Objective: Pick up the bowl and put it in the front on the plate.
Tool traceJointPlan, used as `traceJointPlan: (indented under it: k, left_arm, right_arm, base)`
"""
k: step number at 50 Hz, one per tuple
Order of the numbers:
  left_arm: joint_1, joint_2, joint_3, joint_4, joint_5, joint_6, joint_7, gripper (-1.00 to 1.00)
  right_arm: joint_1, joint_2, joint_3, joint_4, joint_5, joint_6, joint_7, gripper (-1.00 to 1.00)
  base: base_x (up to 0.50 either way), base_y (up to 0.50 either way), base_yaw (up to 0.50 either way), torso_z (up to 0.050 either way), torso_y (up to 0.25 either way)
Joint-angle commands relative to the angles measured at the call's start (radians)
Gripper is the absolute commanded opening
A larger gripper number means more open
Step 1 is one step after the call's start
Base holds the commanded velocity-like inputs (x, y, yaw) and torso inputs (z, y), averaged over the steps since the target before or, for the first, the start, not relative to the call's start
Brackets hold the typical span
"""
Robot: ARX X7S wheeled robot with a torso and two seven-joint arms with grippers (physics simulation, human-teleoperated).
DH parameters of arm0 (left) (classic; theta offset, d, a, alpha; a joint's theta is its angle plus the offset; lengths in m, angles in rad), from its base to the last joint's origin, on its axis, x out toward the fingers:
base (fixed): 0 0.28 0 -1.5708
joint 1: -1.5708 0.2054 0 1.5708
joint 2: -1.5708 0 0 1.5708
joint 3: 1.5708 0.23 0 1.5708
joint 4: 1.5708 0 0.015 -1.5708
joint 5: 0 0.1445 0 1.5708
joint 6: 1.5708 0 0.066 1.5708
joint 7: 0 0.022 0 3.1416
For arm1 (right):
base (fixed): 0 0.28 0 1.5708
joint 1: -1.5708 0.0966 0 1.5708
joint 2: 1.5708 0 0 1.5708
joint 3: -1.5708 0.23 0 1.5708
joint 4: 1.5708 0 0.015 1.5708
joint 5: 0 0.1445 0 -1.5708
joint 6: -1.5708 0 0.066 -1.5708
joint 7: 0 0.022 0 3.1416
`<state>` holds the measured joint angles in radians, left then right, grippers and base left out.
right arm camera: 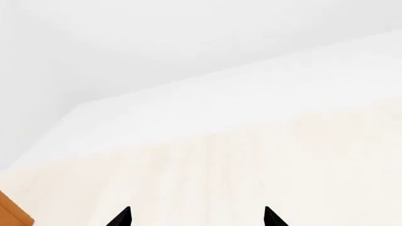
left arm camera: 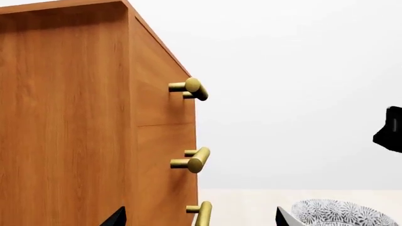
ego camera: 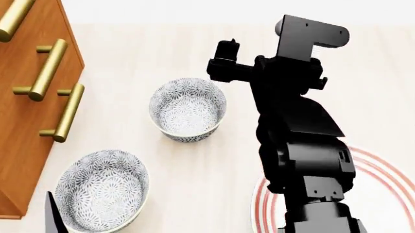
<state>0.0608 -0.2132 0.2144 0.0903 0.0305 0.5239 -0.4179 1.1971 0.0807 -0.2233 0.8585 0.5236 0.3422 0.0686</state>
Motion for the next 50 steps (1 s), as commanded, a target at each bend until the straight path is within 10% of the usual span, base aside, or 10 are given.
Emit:
traceJointPlan:
  k: [1,31,50]
  left_arm:
    - [-0.003,0.005,-0.006,-0.007,0.006,-0.012,0.002,1.0]
    - [-0.004,-0.008,0.008,-0.005,0.004,-0.015,-0.015,1.0]
    - [-0.007,-0.014,0.014,0.003,0.002,-0.045,-0.026,1.0]
  right_arm:
    - [0.191,-0.08,0.005,0.449,0.05,-0.096,-0.03,1.0]
    - [0.125,-0.08,-0.855,0.434,0.759,-0.241,0.073,1.0]
    - [0.164,-0.08,-1.172,0.413,1.119,-0.268,0.098,1.0]
  base:
    - [0.0,0.0,0.0,0.0,0.0]
    - [0.0,0.0,0.0,0.0,0.0]
    - [0.0,0.0,0.0,0.0,0.0]
